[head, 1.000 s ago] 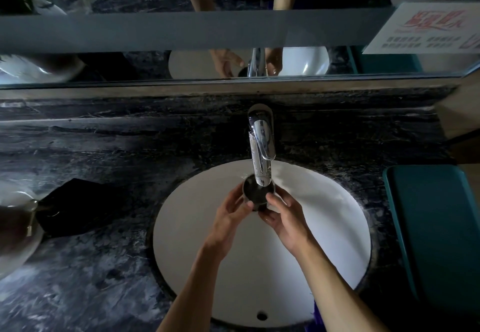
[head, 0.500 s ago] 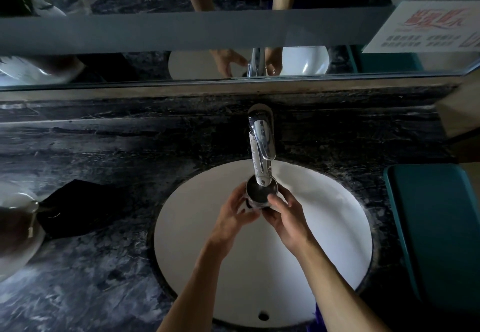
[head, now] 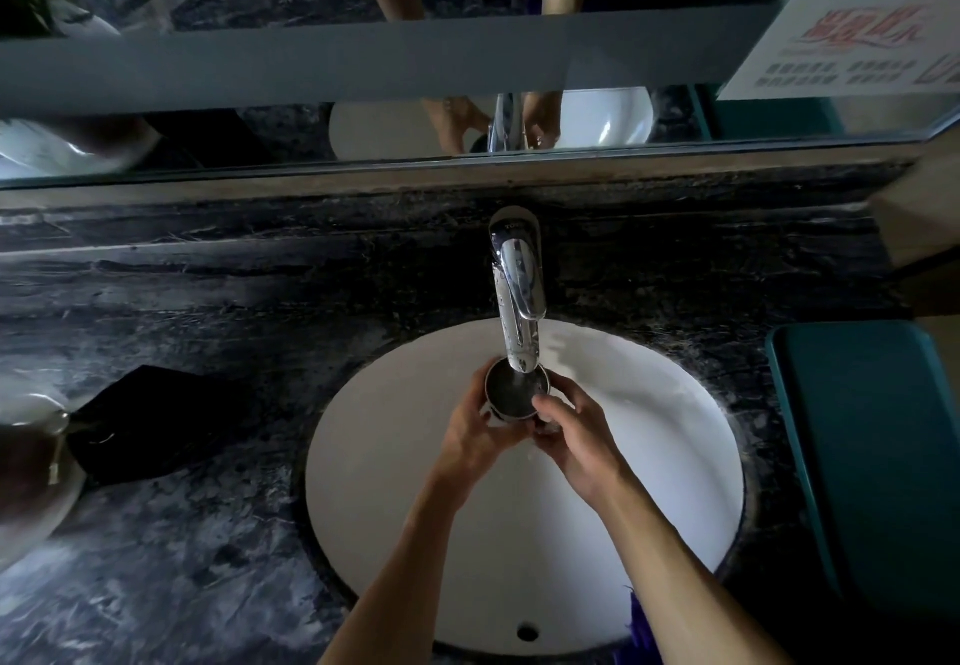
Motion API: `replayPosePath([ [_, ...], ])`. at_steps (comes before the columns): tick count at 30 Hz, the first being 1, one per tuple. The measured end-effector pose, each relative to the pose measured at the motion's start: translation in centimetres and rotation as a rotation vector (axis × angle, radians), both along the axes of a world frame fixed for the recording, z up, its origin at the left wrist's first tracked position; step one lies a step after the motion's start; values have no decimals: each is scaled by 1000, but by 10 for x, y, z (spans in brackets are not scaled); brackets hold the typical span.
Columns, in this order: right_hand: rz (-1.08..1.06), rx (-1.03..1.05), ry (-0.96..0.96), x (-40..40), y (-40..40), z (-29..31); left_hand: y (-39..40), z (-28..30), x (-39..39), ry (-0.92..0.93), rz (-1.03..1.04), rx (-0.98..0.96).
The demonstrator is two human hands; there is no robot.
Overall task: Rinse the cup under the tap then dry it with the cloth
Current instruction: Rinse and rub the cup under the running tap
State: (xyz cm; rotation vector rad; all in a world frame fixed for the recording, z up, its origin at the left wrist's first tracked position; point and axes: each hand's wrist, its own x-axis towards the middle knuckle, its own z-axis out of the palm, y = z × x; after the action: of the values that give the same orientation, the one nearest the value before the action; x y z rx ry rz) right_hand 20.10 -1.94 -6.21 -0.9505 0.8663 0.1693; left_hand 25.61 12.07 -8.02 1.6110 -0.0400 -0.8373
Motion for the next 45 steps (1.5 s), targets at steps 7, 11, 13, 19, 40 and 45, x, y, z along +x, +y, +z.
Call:
replayPosePath([
  [7,38,-6,48,-3,-2,0,-14,-3,1,-28,65,5],
  [11,46,-37,73,-4,0,-4,-18,-3,1,31,152,-44],
  [13,60,-80,54,0,0,0,-22,-1,2,82,236,-53],
  [19,125,-150,58,4,5,0,-35,3,4,214,292,-39],
  [40,236,-527,141,20,22,26,-38,10,10,469,420,-74],
  [45,97,-354,264,17,17,14,-33,-1,3,543,444,-128],
])
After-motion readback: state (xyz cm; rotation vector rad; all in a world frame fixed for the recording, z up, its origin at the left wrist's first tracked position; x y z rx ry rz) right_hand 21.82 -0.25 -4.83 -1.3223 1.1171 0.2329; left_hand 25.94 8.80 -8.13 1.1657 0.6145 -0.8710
